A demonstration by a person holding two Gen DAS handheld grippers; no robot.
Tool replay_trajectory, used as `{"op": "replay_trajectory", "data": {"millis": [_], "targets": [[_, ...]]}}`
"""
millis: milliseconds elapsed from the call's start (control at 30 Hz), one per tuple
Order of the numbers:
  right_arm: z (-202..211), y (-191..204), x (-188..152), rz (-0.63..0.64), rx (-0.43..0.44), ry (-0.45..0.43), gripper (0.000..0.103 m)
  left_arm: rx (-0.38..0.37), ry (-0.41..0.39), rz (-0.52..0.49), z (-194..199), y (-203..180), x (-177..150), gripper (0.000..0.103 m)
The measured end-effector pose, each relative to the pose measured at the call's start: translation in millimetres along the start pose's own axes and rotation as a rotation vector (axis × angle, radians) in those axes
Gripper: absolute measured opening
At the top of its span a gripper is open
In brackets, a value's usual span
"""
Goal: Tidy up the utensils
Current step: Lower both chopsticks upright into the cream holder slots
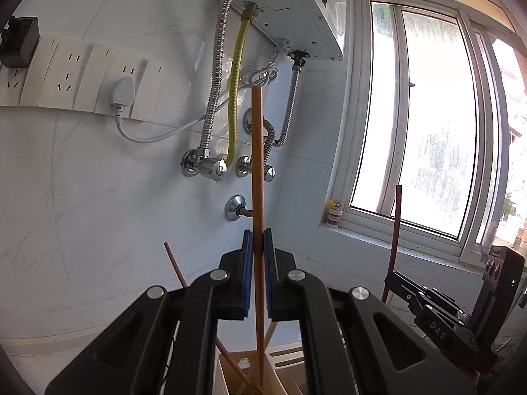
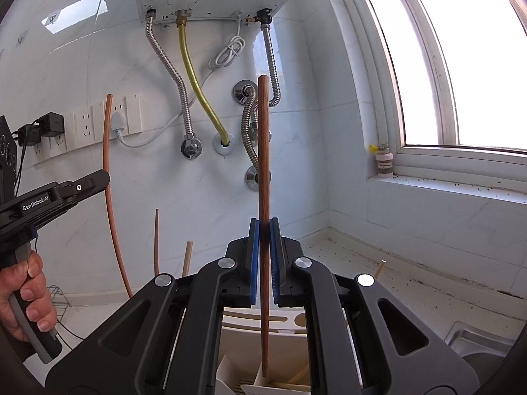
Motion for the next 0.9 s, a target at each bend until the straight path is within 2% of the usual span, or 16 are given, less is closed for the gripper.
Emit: {"op": "replay_trajectory", "data": {"millis": [300,467,633,900], "targets": [[-5.0,-6.7,-9.7,0.007,-0.072,-0.044,0.006,0.039,-0.030,-0.024,-5.5,11.0,-23.2,0.006],[3.3,-0.6,-7.6,0.043,-0.092,-0.067,0.006,0.033,-0.029,-0.054,-3.5,8.4,-32.5,0.006],[11.1,13.8,-5.2,0.091,-0.082,-0.084,0.006,0.025,-0.025,-0.072,-5.0,5.2,-37.7,0.006],[12.3,14.9,-4.9,0.091,-0.088,-0.094,0.006,0.035,-0.038,-0.062,-4.9,9.5,-37.9,0.006]]}}
Point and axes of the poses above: each gripper's, at about its wrist camera, not at the fingertips, and z roughly against the way its jaws point, y to its left, x to its top, the point moved 9 cm from there along -z, roughly the way its jaws point, and after that the axes turned 11 degrees about z, right-handed, at the moved point
